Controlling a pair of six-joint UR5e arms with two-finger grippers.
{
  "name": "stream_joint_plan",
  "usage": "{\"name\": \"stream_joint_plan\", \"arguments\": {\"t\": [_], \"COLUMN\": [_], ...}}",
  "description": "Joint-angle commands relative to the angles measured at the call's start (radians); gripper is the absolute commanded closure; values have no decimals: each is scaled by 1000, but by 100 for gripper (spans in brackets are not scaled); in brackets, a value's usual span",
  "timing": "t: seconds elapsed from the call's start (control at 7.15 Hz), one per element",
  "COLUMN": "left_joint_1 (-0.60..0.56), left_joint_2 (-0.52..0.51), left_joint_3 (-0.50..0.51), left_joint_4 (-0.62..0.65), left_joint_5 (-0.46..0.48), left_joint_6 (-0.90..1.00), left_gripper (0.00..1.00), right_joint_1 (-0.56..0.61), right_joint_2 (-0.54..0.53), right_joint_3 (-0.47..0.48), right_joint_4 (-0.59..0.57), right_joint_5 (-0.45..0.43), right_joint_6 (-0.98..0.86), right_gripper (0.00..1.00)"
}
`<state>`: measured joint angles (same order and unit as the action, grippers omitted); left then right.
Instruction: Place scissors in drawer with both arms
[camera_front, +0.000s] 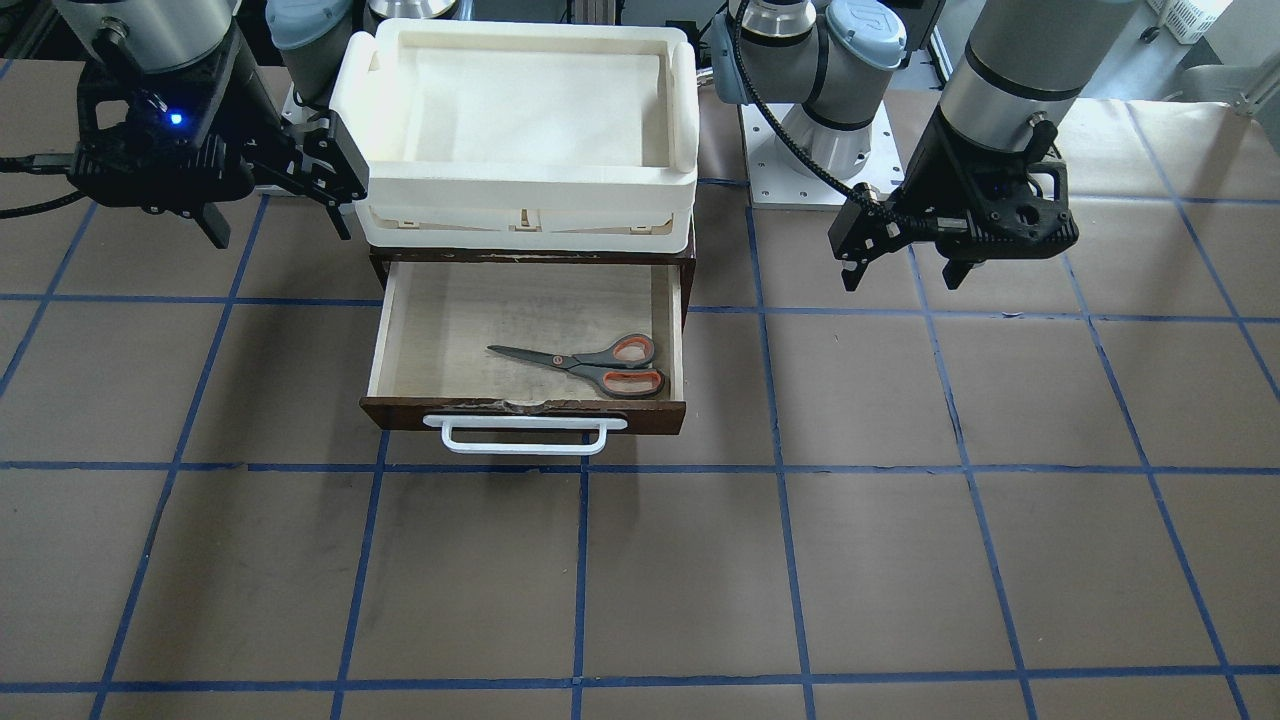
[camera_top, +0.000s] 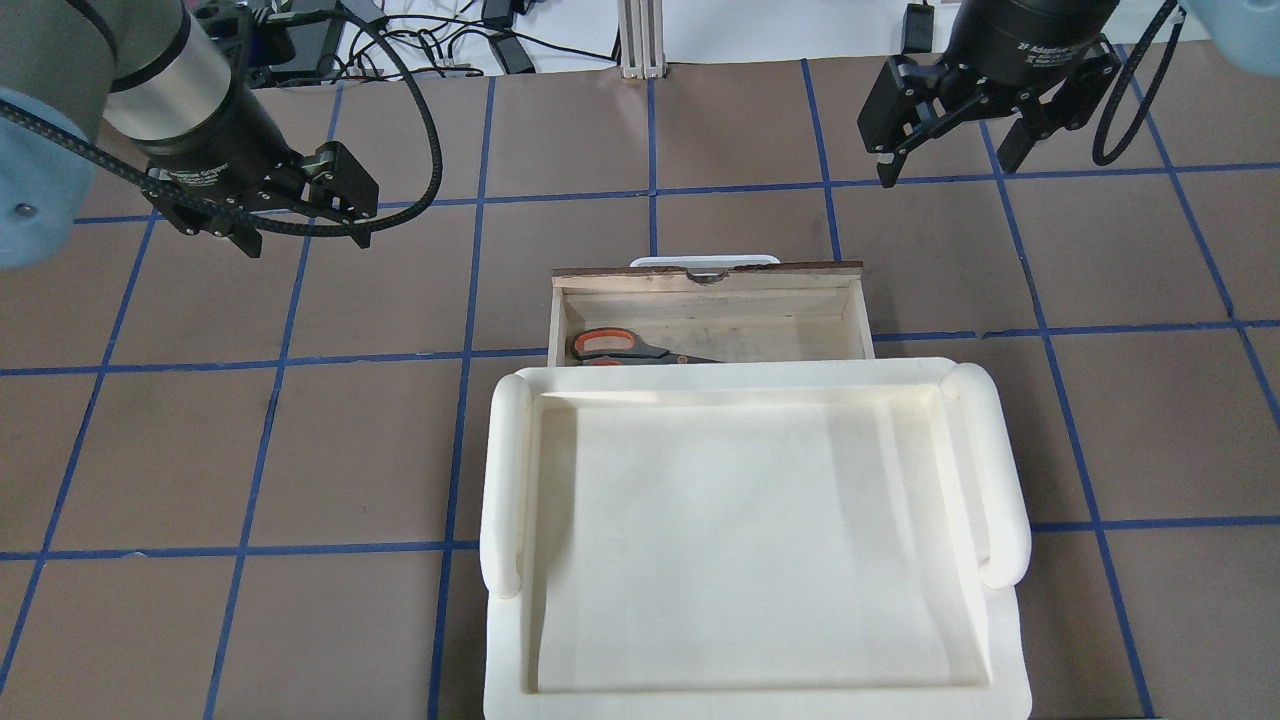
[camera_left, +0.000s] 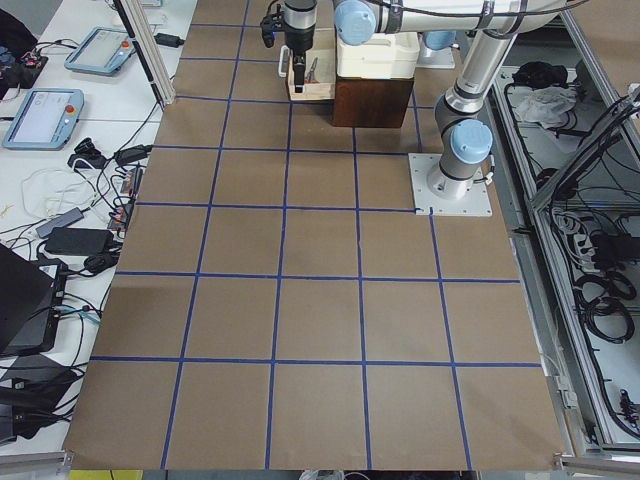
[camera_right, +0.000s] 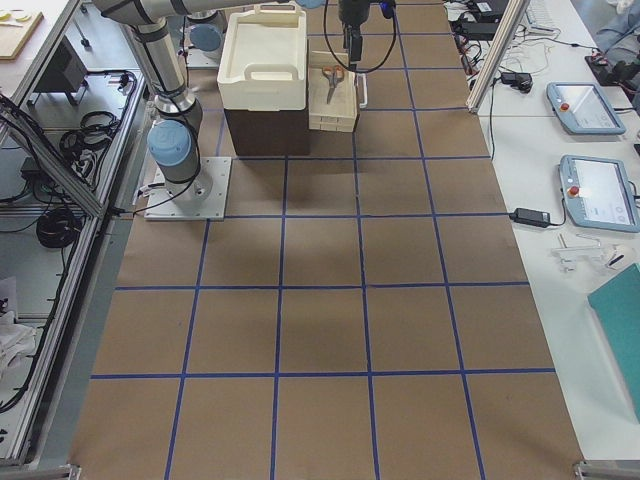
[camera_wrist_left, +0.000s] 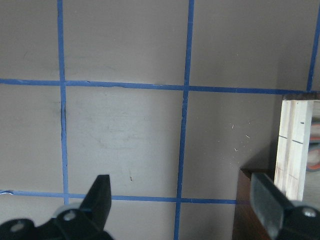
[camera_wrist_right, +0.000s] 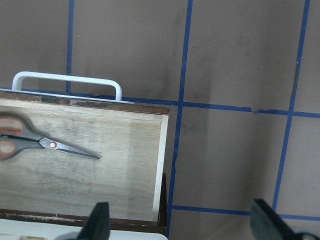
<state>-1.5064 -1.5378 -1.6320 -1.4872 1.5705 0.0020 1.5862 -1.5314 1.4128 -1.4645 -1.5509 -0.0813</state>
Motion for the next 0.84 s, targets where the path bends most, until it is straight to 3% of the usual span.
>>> {"name": "stream_joint_plan", "arguments": {"t": [0.0, 0.7], "left_joint_1": [3, 5], "left_joint_2": [7, 10], "left_joint_3": [-8, -23], "left_joint_4": [-2, -4], "left_joint_5": [2, 9], "left_joint_6": [-8, -7], "left_gripper": [0, 0], "right_joint_1": [0, 0], "right_joint_2": [0, -1], "right_joint_3": [0, 0], "right_joint_4": [0, -3], "right_joint_5": [0, 0], "right_joint_6": [0, 0], "right_gripper": [0, 0]}}
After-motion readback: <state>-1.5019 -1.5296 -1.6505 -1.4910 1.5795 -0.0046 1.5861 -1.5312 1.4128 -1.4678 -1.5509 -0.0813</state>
